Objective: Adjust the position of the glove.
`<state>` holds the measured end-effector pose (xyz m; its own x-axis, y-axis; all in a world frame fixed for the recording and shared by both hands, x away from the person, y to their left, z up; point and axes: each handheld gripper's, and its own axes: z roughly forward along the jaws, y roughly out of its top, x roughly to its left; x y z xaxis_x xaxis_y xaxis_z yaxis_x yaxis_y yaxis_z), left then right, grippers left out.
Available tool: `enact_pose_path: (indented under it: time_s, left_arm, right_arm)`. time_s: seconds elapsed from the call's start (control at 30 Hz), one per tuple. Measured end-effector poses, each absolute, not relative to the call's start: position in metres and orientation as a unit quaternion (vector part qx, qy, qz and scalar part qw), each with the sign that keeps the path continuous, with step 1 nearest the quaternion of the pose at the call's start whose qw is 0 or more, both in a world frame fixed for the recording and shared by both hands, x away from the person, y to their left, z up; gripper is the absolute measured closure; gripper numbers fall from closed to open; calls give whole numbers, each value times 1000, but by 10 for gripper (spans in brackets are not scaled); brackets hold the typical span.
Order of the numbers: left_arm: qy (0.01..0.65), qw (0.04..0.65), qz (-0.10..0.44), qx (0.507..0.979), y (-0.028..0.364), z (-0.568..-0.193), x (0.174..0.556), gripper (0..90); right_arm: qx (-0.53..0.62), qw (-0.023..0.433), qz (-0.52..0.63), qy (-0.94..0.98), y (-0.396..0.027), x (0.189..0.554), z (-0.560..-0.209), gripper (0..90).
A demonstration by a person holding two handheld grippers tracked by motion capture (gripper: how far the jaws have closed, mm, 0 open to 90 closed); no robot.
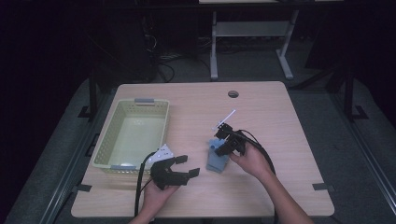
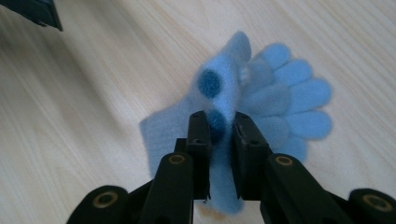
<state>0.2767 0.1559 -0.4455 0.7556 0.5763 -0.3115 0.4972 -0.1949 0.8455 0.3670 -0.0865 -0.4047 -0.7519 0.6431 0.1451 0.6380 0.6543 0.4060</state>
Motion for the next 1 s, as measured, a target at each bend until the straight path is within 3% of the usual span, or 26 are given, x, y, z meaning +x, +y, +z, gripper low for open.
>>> enact_pose_path:
  time_s: [0.43,0.67,0.77,0.8,0.83,0.87,1.0]
  left_arm:
    - [348,531,39,772,155,-446,277,229]
    - [347,531,40,772,156,-446,277,229]
    - [347,530,39,773,156,-446,277,230]
    - [348,530,38,773,155,-446,277,230]
    - [348,530,38,773,155,-446,277,230]
    - [347,528,38,774,155,-446,276,230]
    - [345,526,39,776,155,-446,276,230]
  right_arm:
    - [352,5,213,911,-86,375,-416,707]
    - [355,9,212,910,-84,375,-421,549]
    - [357,12,223,907,-85,375,-417,555]
    - [358,18,230,905,-86,373,-414,610]
    - [358,18,230,905,-86,373,-414,610]
    - [358,21,234,904,-86,373,-412,681]
    - [361,22,233,903,-85,374,-416,759]
